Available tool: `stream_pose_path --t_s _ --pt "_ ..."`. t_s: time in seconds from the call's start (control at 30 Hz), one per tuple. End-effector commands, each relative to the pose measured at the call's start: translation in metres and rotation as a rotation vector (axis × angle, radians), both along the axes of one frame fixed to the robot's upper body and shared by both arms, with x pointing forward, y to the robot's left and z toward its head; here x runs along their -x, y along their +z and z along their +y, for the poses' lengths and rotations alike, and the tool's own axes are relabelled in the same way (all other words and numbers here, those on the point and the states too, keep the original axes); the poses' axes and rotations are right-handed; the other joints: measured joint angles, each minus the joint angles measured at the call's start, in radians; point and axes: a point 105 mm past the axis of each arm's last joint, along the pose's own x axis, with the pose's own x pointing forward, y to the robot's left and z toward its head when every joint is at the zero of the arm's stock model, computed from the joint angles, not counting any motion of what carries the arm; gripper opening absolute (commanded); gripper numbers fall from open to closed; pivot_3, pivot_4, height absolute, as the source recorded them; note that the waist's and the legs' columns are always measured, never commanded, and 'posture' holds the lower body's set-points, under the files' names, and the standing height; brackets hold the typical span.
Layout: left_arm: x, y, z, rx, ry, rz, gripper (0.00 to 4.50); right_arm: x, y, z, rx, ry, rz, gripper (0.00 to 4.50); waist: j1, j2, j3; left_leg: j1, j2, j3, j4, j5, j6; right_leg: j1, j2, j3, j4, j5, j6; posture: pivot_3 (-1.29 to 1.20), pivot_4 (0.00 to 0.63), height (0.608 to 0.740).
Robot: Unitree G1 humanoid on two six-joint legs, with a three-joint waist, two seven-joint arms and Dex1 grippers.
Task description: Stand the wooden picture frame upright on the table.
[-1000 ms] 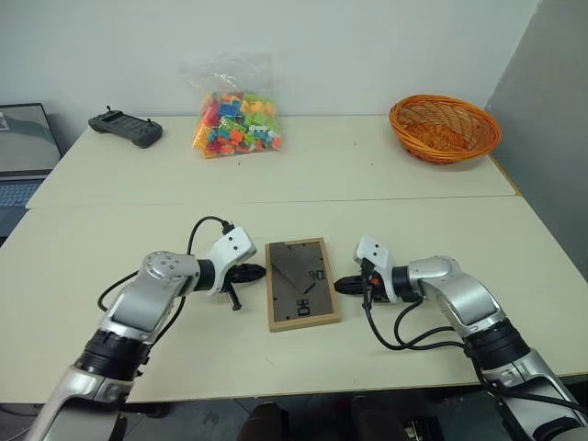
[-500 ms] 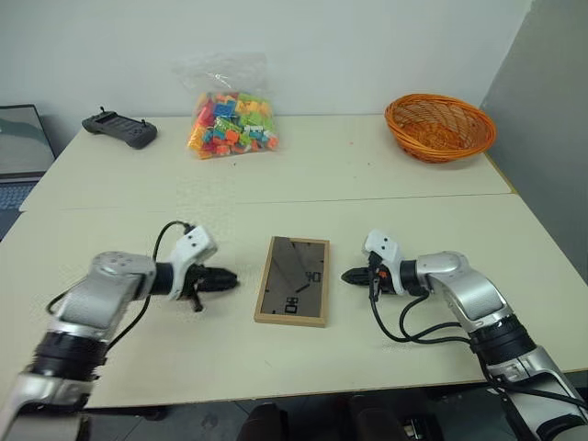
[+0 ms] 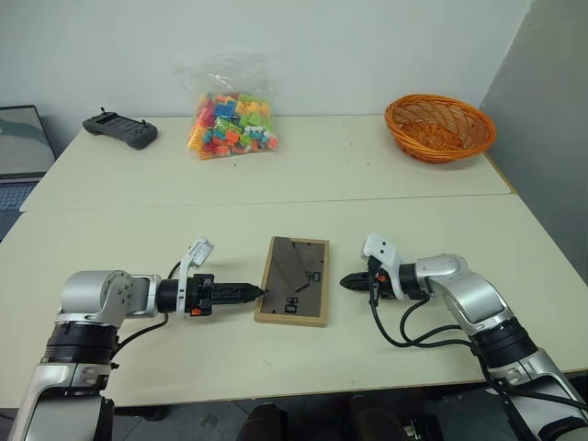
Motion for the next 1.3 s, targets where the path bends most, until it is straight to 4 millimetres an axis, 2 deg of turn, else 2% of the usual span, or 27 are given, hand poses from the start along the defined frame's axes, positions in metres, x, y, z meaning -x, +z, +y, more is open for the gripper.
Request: stream_pose_path --t_s 0.03,0.13,0.3,0.5,0.6,0.77,0.9,1.03,1.1,1.2,1.3 --pt "0.013 -0.01 -0.014 0.029 -0.059 0.117 4.42 0.008 0.011 0.015 -0.028 0.065 -0.015 0.0 0.001 0.0 0.0 0.0 0.0 0.0 0.0 0.0 0.0 0.0 0.0 0.0 0.0 0.0 0.0 0.0 0.15 0.74" --pt "0.022 -0.01 -0.026 0.061 -0.117 0.147 4.42 0.013 0.014 0.024 -0.049 0.092 -0.001 0.0 0.001 0.0 0.0 0.0 -0.001 -0.001 0.0 0.0 0.0 0.0 0.0 0.0 0.0 0.0 0.0 0.0 0.15 0.74" --pt "0.007 -0.018 -0.038 0.064 -0.069 0.11 4.42 0.02 0.02 0.038 -0.097 0.118 0.029 0.0 0.01 0.002 -0.001 0.0 -0.002 -0.001 0.0 0.0 0.0 0.001 -0.002 0.0 0.0 0.0 0.0 0.0 0.15 0.74" --pt "0.0 -0.014 -0.049 0.088 -0.059 0.064 4.42 0.019 0.018 0.044 -0.095 0.101 0.024 0.0 0.031 0.002 -0.002 0.002 -0.003 -0.002 0.001 0.0 0.0 0.003 -0.003 -0.001 0.0 0.0 0.0 0.0 0.15 0.74" --pt "-0.001 -0.012 -0.047 0.089 -0.043 0.036 4.02 0.009 0.006 0.03 -0.033 0.041 -0.006 0.0 0.032 0.002 -0.002 0.002 -0.003 -0.002 0.001 0.0 0.0 0.003 -0.003 -0.001 0.0 0.0 0.0 0.0 0.15 0.74" --pt "-0.001 -0.01 -0.042 0.087 -0.024 0.018 3.01 -0.002 -0.003 0.012 0.014 -0.027 -0.031 0.0 0.027 0.002 -0.002 0.002 -0.003 -0.002 0.001 0.0 -0.001 0.003 -0.003 0.0 0.0 0.0 0.0 0.0 0.15 0.74" --pt "-0.002 0.0 -0.039 0.113 -0.015 -0.009 2.13 -0.008 -0.005 -0.005 0.041 -0.065 -0.052 0.0 0.027 0.002 -0.002 0.002 -0.003 -0.002 0.001 0.0 -0.001 0.003 -0.002 -0.001 0.0 0.0 0.0 0.0 0.15 0.74" --pt "-0.01 0.024 -0.045 0.175 0.005 -0.106 1.37 -0.03 0.015 -0.023 0.026 -0.163 -0.151 0.0 0.028 0.002 -0.002 0.002 -0.003 -0.002 0.001 0.0 -0.001 0.003 -0.002 -0.001 -0.001 0.0 0.0 0.0 0.15 0.74" --pt "-0.015 0.034 -0.052 0.162 0.007 -0.196 1.35 -0.039 0.039 -0.029 -0.037 -0.196 -0.182 0.0 0.03 0.002 -0.002 0.001 -0.003 -0.002 0.001 0.0 0.0 0.003 -0.002 -0.001 -0.001 0.0 0.0 0.0 0.15 0.74" --pt "-0.023 0.047 -0.058 0.15 0.031 -0.287 1.35 -0.036 0.072 -0.028 -0.158 -0.162 -0.156 0.0 0.029 0.002 -0.002 0.0 -0.003 -0.002 0.001 0.001 -0.002 0.002 -0.003 -0.001 -0.001 0.0 0.0 0.0 0.15 0.74" --pt "-0.031 0.062 -0.063 0.174 0.06 -0.383 1.35 -0.031 0.121 -0.019 -0.335 -0.118 -0.112 0.45 0.026 0.002 -0.002 0.0 -0.002 -0.002 0.001 0.001 -0.002 0.002 -0.002 -0.001 -0.001 0.0 0.0 0.0 0.15 0.74"
